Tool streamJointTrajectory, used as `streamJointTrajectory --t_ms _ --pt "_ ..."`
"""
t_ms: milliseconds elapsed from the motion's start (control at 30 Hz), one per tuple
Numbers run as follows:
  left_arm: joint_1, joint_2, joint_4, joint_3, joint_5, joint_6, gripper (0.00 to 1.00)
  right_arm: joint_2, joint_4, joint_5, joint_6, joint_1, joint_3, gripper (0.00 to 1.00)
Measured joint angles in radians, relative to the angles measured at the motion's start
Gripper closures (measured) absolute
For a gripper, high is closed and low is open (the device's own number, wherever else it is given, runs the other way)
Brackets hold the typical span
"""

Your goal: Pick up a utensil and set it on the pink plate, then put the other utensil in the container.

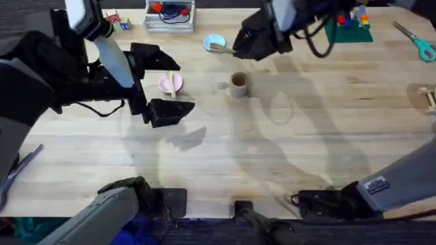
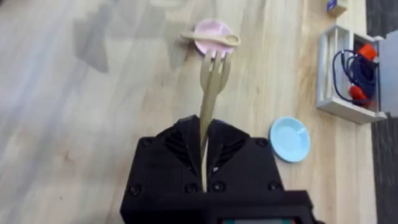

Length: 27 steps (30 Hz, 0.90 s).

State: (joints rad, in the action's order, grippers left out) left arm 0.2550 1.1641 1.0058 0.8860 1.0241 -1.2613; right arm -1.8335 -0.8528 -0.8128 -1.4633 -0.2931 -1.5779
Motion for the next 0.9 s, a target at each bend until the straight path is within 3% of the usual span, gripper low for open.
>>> streamJointTrajectory --t_ms 167,500,700,900 --pt "0.000 0.000 0.000 0.000 0.000 0.000 0.008 0.035 0.070 -0.156 0.000 0.050 0.121 0.968" --pt "0.000 0.000 0.000 0.000 0.000 0.000 0.008 0.034 0.241 -0.459 -0.003 0.121 0.257 0.968" --pt "0.000 0.000 0.000 0.000 0.000 0.000 0.008 0.034 0.383 -0.572 -0.003 0.144 0.356 0.968" --pt "0.000 0.000 0.000 0.000 0.000 0.000 0.008 0.034 0.437 -0.601 -0.006 0.153 0.424 0.968"
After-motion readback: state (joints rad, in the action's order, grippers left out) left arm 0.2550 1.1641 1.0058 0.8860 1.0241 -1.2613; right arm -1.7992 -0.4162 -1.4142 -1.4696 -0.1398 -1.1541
